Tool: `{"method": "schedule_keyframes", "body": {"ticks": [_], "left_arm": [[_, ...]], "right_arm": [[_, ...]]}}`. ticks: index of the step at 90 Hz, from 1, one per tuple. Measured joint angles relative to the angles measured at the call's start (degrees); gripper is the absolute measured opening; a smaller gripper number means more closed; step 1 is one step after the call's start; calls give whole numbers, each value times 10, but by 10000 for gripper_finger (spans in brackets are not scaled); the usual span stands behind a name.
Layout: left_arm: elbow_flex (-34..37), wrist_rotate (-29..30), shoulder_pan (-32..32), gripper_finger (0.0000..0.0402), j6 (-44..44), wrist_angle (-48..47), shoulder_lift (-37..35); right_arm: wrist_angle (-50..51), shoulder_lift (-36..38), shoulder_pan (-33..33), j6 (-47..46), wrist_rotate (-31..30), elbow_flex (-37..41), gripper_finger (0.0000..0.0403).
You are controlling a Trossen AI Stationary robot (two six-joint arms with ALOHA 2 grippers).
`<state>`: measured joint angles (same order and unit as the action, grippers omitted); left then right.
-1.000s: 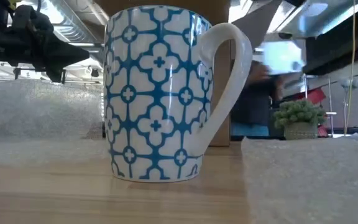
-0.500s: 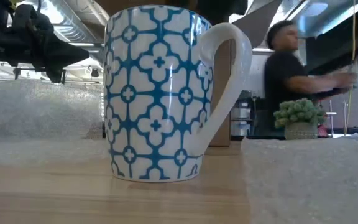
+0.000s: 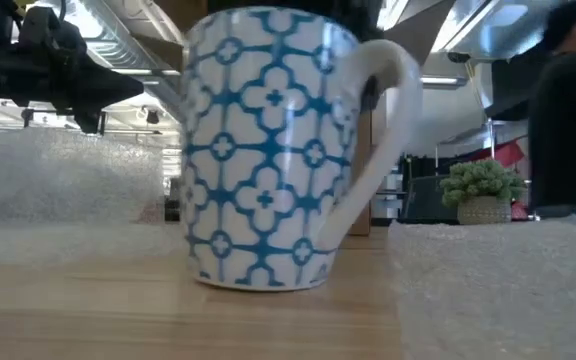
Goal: Wrap mug
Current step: Wrap the bottom white blue floral mug glass
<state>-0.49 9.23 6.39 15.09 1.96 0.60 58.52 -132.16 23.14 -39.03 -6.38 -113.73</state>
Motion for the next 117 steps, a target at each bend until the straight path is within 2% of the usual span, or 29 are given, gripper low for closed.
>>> {"method": "schedule_keyframes", "body": {"ticks": [13,16,28,46,62,73,91,103,117], "left_arm": [[0,0,0,0,-1,0,0],[0,0,0,0,-1,0,0],[0,0,0,0,2,0,0],[0,-11,0,0,36,0,0],[0,-31,-3,0,43,1,0],[-5,-31,-17,0,23,2,0],[-18,-9,-41,0,-8,5,0],[-20,4,-52,0,-9,-2,3],[-20,19,-53,0,-8,-35,12]], "right_arm": [[14,8,1,21,0,0,24],[23,12,1,24,0,0,15],[47,38,10,30,14,0,17],[115,102,59,16,0,0,8],[244,149,107,-80,-25,20,5],[287,207,132,-180,-46,107,4],[210,357,135,-293,-77,338,2],[161,435,95,-310,-73,466,2],[99,484,36,-282,-35,561,1]]}}
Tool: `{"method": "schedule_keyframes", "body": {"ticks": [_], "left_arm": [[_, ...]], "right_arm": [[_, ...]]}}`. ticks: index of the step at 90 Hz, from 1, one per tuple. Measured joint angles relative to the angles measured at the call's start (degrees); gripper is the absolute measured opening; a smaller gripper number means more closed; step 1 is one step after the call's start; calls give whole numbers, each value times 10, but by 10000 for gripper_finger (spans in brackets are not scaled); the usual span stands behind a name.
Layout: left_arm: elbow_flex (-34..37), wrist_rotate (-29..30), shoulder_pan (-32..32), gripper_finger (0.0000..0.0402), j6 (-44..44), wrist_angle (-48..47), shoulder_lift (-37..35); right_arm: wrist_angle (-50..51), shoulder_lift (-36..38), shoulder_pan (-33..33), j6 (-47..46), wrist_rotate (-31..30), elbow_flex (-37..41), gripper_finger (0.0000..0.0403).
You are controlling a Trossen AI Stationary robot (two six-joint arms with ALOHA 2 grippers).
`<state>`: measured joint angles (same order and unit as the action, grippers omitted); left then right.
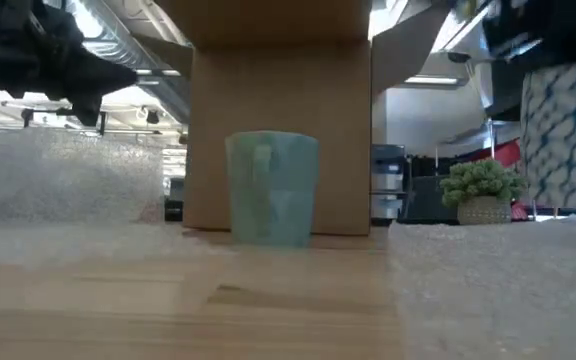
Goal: Wrap mug
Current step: Wrap the bottom white blue floral mug glass
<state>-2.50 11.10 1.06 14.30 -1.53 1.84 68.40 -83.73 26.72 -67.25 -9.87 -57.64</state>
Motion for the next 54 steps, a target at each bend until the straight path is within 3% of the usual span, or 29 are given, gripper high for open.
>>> {"method": "schedule_keyframes", "body": {"ticks": [10,29,54], "left_arm": [[0,3,0,0,17,-9,8],[0,5,1,0,15,5,10],[0,7,1,0,11,4,10]], "right_arm": [[-43,5,-27,25,35,49,2],[-124,7,-44,36,35,75,18],[-42,7,-43,35,39,48,88]]}}
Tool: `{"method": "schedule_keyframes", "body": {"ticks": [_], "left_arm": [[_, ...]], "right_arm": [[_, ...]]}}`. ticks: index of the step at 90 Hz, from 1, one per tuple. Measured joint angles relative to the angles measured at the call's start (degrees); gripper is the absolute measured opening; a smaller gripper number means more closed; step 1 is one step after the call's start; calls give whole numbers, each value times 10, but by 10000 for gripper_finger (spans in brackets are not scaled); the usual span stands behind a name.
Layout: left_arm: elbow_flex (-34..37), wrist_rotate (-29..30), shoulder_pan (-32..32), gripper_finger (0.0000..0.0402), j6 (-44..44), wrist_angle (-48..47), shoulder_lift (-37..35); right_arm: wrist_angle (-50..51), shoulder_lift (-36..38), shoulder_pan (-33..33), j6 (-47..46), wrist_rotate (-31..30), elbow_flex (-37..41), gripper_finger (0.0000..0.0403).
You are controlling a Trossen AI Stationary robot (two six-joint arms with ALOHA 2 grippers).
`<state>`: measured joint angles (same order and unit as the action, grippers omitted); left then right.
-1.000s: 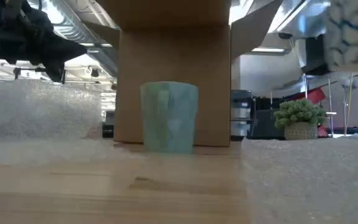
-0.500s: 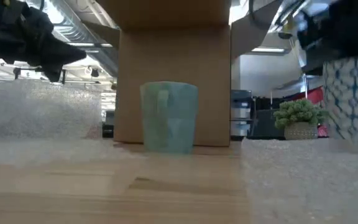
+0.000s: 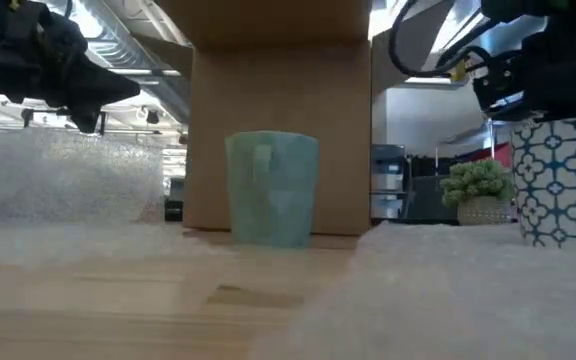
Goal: Wrap mug
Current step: Wrap the bottom white blue floral mug glass
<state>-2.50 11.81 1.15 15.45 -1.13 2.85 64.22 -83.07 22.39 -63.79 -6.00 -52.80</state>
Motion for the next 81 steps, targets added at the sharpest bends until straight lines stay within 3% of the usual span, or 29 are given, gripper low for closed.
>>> {"method": "schedule_keyframes", "body": {"ticks": [20,39,59,72,81], "left_arm": [[0,0,0,0,0,0,0],[0,0,0,0,2,-10,0],[0,0,0,0,6,-17,0],[0,0,0,0,6,-17,0],[0,0,0,0,16,-17,0]], "right_arm": [[126,0,13,27,-2,-124,172],[84,0,83,26,-38,-213,217],[148,0,116,-50,-81,-213,220],[173,4,79,-57,-79,-179,207],[135,7,39,-16,-59,-133,200]]}}
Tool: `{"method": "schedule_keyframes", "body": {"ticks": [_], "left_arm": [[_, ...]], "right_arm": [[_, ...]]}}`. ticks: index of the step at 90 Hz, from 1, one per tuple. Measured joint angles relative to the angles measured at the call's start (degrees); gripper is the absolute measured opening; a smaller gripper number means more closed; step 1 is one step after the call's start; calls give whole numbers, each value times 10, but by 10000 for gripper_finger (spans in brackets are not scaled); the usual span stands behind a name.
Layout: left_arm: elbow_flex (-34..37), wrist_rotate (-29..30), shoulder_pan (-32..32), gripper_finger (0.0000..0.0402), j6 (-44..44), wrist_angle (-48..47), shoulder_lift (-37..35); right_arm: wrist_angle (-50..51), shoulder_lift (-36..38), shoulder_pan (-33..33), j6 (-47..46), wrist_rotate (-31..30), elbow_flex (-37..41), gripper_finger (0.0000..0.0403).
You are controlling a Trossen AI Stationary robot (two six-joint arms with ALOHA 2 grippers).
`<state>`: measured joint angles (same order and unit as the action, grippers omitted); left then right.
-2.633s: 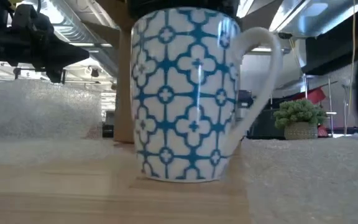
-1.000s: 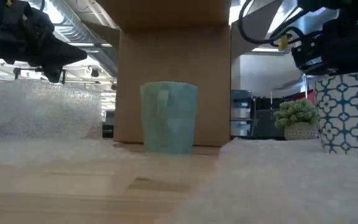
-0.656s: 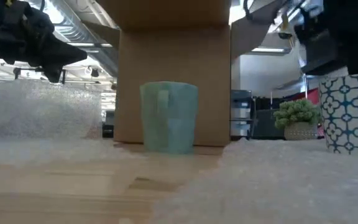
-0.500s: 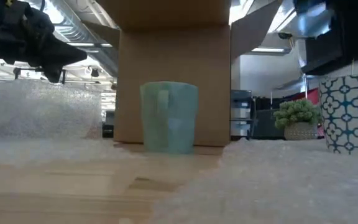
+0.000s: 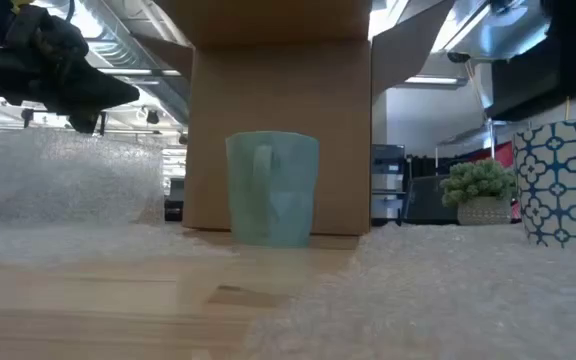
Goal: Wrap mug
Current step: Wrap the bottom white blue floral mug glass
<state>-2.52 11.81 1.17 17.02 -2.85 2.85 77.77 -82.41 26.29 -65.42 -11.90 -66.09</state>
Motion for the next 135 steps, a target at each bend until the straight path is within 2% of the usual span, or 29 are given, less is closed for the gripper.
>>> {"method": "schedule_keyframes", "body": {"ticks": [18,28,36,48,52,59,73,83,101,125,135], "left_arm": [[0,0,0,0,2,0,0],[0,0,0,0,6,0,0],[0,0,0,0,6,0,0],[0,1,0,0,4,0,0],[0,3,0,0,1,0,0],[0,4,0,0,-5,0,0],[0,6,0,0,-6,0,0],[0,6,0,0,-6,0,0],[0,7,-1,0,1,0,0],[0,6,-1,0,5,-1,0],[0,7,-1,0,2,-1,0]], "right_arm": [[-143,-2,-68,91,66,99,189],[-181,-1,-84,116,94,129,167],[-187,-1,-85,120,100,137,127],[-185,-1,-83,134,111,133,30],[-185,-1,-83,137,120,127,14],[-182,-2,-83,145,129,112,18],[-109,-2,-83,162,135,49,13],[-69,-1,-83,164,93,21,8],[-90,-1,-121,187,75,52,7],[-142,-2,-168,229,105,111,5],[-160,-2,-175,234,98,123,10]]}}
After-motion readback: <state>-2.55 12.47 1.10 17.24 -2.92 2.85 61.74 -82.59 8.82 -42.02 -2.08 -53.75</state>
